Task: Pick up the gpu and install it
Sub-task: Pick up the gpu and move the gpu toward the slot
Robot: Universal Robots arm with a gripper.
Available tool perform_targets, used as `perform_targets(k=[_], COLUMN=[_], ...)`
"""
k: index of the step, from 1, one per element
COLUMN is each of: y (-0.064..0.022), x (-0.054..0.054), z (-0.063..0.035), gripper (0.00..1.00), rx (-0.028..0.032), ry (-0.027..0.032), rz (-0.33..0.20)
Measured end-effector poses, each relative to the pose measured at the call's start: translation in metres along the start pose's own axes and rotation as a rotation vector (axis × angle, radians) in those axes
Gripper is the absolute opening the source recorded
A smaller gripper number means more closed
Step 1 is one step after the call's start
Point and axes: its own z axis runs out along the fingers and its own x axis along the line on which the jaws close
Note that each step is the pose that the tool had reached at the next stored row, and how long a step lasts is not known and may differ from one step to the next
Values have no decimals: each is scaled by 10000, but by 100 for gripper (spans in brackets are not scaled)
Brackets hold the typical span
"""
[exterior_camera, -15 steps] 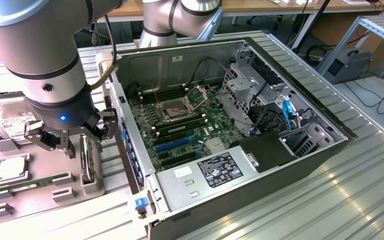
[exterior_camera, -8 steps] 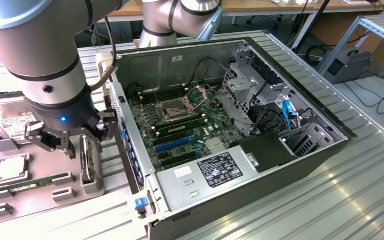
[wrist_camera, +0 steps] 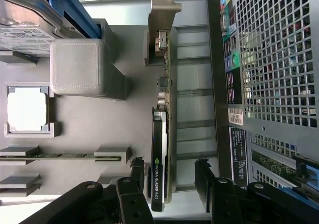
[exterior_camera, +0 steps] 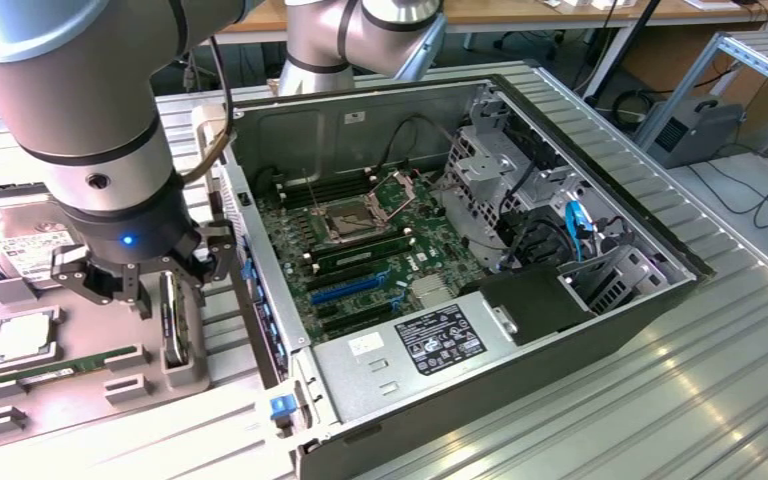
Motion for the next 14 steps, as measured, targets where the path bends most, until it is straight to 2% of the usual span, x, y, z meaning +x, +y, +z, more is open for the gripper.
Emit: perform_targets(k=[11, 14], y=[1, 24], x=[7, 11], z=[32, 42], gripper=[54, 54], rx=[-1, 0], ry=[-1, -1], rz=[0, 0])
